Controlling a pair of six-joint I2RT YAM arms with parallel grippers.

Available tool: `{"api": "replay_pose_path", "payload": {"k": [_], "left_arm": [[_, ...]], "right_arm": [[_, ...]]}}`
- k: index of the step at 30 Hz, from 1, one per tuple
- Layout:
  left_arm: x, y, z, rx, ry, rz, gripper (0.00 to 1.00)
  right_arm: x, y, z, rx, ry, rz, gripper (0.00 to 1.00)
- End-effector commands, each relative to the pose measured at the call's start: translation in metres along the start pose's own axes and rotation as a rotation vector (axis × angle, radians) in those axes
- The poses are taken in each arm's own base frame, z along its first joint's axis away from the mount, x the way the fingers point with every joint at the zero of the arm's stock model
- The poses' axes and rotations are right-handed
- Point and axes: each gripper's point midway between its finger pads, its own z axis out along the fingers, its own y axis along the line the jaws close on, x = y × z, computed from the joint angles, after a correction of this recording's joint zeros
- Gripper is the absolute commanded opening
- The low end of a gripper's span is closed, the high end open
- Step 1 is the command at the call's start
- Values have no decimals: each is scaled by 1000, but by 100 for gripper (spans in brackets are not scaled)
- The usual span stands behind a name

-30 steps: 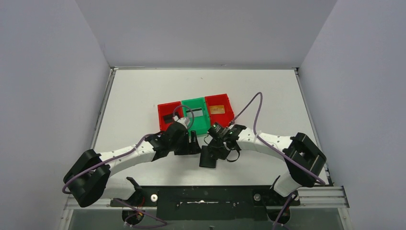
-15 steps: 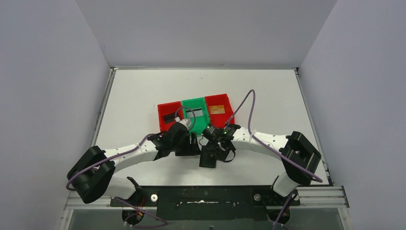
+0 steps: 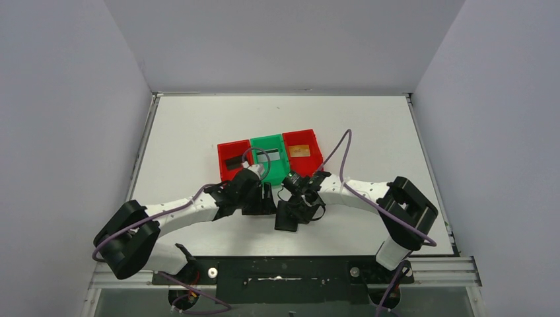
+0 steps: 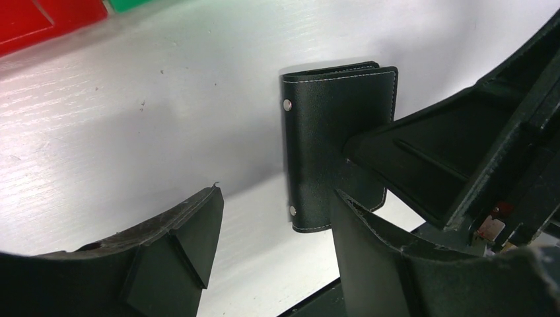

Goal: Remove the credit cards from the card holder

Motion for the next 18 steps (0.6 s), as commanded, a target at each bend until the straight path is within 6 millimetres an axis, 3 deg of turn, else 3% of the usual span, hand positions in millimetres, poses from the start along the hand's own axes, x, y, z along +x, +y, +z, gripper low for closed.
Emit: {"api": "replay_pose_path", "payload": {"k": [1,5,11,18], "left_arm": [[-18,-21,0,56,-33,36,60],[-18,-22,9,53,-14,40,60],[-18,-25,22,36,13,72,60],[-7,-10,32,-45,47,74,54]], "right_arm": [[-5,-6,14,33,-28,-4,38],[2,-3,19,-2,5,-31,32],[-1,11,14,-90,-5,-112,32],[-11,27,-10,-254,-74,-176,48]]}}
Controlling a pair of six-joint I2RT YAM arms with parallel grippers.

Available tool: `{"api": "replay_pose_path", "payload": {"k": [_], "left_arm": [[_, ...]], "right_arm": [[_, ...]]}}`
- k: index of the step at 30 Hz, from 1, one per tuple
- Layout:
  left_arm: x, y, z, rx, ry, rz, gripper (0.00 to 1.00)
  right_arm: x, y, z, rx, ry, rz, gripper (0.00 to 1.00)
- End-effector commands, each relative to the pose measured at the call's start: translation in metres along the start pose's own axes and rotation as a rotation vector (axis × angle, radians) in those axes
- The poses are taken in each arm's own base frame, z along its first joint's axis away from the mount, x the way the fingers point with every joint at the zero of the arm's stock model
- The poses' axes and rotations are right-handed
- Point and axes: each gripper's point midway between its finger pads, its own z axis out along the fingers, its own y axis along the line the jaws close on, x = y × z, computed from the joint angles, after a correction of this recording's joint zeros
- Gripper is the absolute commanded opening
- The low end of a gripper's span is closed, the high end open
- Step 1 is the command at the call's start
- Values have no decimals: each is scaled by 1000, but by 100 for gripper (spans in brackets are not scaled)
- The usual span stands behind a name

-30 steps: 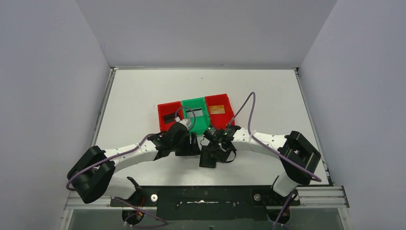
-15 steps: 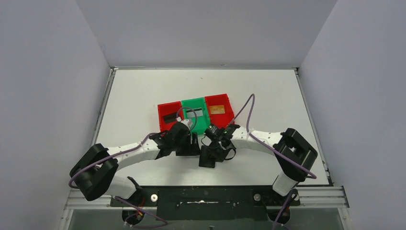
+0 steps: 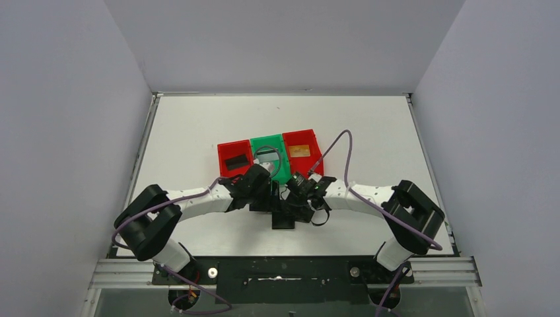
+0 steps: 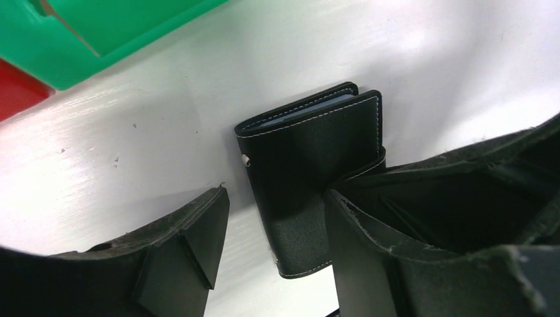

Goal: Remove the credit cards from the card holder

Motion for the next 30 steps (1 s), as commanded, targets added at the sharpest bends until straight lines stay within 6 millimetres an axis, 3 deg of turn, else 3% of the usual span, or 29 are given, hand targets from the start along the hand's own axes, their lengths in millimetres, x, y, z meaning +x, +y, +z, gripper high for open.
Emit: {"api": "replay_pose_path", "payload": {"k": [1,4,8,12,16,21,25,30], "left_arm": [[-3,-4,3,-12,-12,23,53],[-2,0,5,-24,-10,16,50],[0,2,5,-29,-10,12,47],[1,0,6,-15,-9,6,49],[9,5,12,-30,40,-7,52],[21,13,14,-53,68,-19,50],[27,22,14,-81,73,-22,47],[29,25,14,-93,74,-38,38]], "right_arm": [[-18,13,-16,-116,-98,-57,50],[-26,15,-26,-141,-142,-65,55],[-32,9,-24,-96,-134,-46,55],[-33,13,-18,-84,-80,-11,47],[-33,21,-16,-96,-56,15,45],[-21,21,-9,-96,27,17,46],[-13,9,-5,-53,57,13,46],[-10,10,-10,-45,32,-38,49]]}}
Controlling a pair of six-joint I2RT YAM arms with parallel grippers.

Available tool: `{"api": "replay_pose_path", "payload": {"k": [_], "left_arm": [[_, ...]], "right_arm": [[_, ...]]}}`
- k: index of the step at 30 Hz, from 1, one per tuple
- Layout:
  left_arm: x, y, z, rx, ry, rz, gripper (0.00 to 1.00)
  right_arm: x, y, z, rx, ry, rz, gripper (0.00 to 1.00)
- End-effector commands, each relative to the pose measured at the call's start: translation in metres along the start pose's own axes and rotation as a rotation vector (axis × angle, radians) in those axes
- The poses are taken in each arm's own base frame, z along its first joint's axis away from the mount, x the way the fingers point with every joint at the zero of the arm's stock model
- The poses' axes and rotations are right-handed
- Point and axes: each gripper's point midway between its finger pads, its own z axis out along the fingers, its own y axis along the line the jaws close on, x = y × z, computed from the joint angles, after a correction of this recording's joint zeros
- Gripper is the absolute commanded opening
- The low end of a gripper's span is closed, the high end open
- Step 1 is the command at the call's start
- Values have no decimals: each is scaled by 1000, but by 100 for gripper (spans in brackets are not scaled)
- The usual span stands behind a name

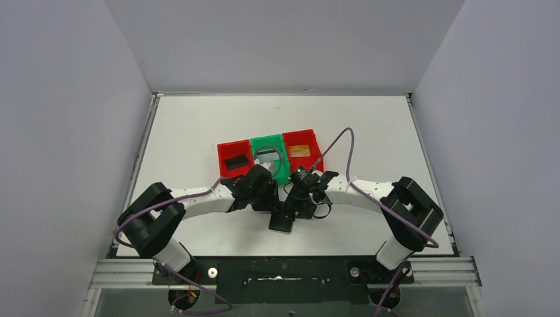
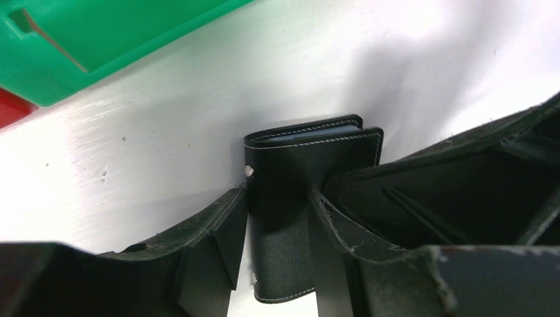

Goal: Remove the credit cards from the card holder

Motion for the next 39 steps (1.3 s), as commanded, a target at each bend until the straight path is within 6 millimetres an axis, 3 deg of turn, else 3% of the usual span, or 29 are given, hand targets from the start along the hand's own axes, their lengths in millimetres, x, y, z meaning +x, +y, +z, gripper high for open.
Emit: {"api": "replay_pose_path", "payload": {"k": [1,7,12,16,20,24,27,31,39], "left_arm": [[30,30,6,-97,83,-16,37],[29,31,4,-107,69,-41,35],[29,34,0,-115,51,-62,33],[23,28,-7,-91,22,-60,38],[15,18,-17,-46,-11,-42,45],[20,17,-25,-18,-8,-43,51],[26,14,-27,19,8,-34,53],[29,20,-27,-7,16,-56,53],[25,12,-29,37,-3,-65,53]], "right_arm": [[6,14,-11,-38,4,-42,50],[16,24,-14,-95,80,12,52],[-10,14,-32,-34,-78,-30,54],[-25,13,-41,-50,-209,-191,52],[-32,32,-44,-139,-331,-496,41],[-15,50,-44,-212,-496,-934,44],[-3,54,-46,-237,-545,-1138,44],[-15,47,-50,-258,-645,-1091,43],[15,38,-55,-599,-531,-1121,44]]}}
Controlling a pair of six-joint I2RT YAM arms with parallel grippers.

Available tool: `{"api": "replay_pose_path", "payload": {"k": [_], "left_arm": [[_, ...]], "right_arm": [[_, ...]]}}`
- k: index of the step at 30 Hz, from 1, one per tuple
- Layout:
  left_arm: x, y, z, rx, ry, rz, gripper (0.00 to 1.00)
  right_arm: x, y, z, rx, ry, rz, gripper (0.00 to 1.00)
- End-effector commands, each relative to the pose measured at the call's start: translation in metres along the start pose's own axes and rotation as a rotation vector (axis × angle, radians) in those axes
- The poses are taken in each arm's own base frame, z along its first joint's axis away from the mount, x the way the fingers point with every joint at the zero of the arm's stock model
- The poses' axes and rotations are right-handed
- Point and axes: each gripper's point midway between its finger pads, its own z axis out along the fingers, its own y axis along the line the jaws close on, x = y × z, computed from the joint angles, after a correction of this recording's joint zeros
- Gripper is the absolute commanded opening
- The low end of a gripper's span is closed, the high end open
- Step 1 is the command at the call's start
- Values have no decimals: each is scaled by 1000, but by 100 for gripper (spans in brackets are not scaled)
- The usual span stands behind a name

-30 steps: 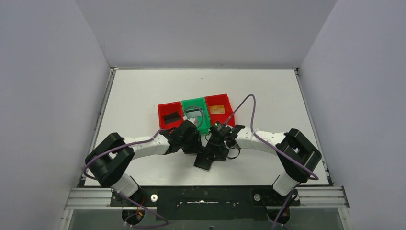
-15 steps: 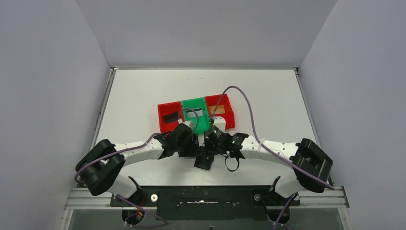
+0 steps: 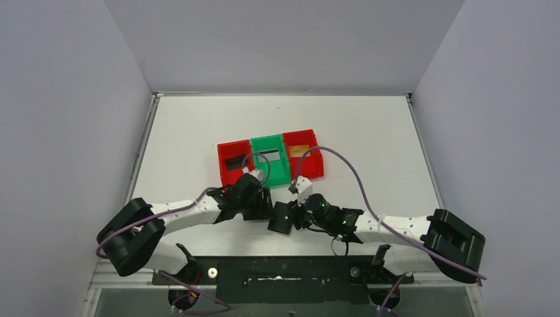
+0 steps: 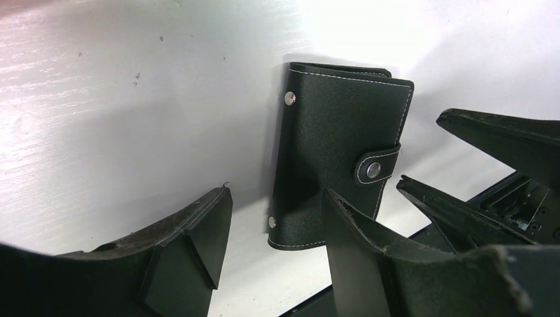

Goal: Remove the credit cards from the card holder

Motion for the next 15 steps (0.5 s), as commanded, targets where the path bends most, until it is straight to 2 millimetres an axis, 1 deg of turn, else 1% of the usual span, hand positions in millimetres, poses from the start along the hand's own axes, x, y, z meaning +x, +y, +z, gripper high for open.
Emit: {"api": "replay_pose_path", "payload": {"k": [1,8,10,11,13,15], "left_arm": [[0,-5,-2,24,5,8,53],[-7,-12,-1,27,8,32,53],[-6,-11,0,21,11,29,53],[-6,-11,0,18,12,29,53],[-7,-9,1,7,11,29,53],[-7,-9,1,1,13,31,53]], "right_arm": [[-38,27,-6,-190,-161,-11,44],[-34,19,-4,-171,-202,-95,43],[-25,16,1,-160,-168,-120,43],[-21,16,3,-166,-145,-127,43],[-15,24,4,-208,-116,-141,43],[-7,24,6,-209,-105,-136,43]]}}
